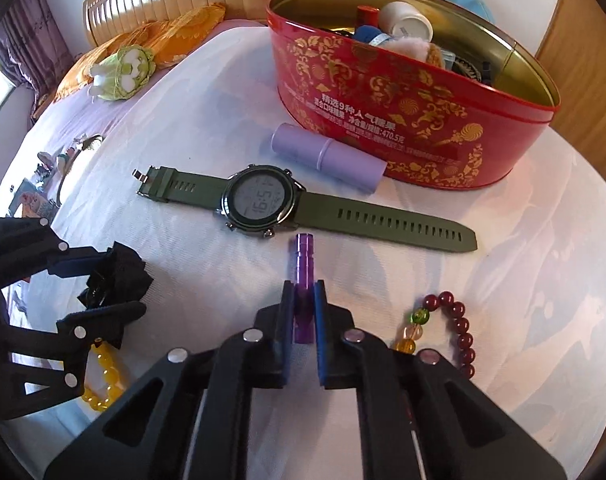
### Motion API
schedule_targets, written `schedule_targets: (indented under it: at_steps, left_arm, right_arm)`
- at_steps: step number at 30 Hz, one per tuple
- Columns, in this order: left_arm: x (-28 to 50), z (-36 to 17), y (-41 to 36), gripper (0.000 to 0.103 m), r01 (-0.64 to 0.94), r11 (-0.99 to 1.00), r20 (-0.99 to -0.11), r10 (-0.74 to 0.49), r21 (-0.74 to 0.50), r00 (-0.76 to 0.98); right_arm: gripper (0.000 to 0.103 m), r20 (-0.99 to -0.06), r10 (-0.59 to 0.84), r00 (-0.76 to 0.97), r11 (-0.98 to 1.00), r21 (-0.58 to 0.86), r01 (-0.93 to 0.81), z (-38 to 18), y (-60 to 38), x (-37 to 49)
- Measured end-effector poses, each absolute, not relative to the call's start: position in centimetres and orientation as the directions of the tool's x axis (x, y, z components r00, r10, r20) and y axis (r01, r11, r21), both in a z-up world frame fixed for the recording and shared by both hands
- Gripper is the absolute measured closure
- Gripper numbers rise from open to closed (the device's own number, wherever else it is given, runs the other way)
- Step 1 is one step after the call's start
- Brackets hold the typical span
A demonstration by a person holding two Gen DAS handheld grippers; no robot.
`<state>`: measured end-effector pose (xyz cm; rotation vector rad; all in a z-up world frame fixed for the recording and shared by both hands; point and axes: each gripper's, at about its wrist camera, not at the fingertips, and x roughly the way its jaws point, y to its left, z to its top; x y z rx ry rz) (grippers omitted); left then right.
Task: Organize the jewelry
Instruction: 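Grasp the black bow scrunchie with the left gripper while the right grasps the purple lipstick, then carry the scrunchie and lipstick into the red tin and release both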
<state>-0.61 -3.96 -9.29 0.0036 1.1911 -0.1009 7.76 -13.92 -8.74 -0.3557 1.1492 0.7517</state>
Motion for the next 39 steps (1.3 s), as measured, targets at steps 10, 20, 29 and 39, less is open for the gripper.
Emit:
schedule_targets:
  at_steps: [10,20,29,39]
  left_arm:
    - [1.3,-4.0,-1.5,0.069,0.059,0.995,-0.877,-0.102,-0.084,0.469]
    - [10.1,2.7,0.1,0.069,0.127,0.991,-0.771,-0.108,-0.035,0.628]
    - [23.0,1.3,-2.1,0.069,0.269,0.963,-0.813,-0.168,-0.015,0.557]
    - [27.1,-2.8,-0.7,0.069,0.255,0.967,-0.867,-0.142,-0.017,0.478]
  right_arm:
    - [0.092,-0.833,0.475,0.283,0.754,0.220,-0.619,-2.8,-18.9,9.4]
    - [0.092,-0.744,0.505,0.438,0.801,0.216,-0.558,3.0,-20.2,14.1]
    - [0.092,-0.843,0.415,0.343,0.852,0.226,-0.473,0.0,-14.9,24.8]
    - [0.057,-0.900,0.326,0.290,0.894,0.195,-0.403,-3.3,-13.8,28.4]
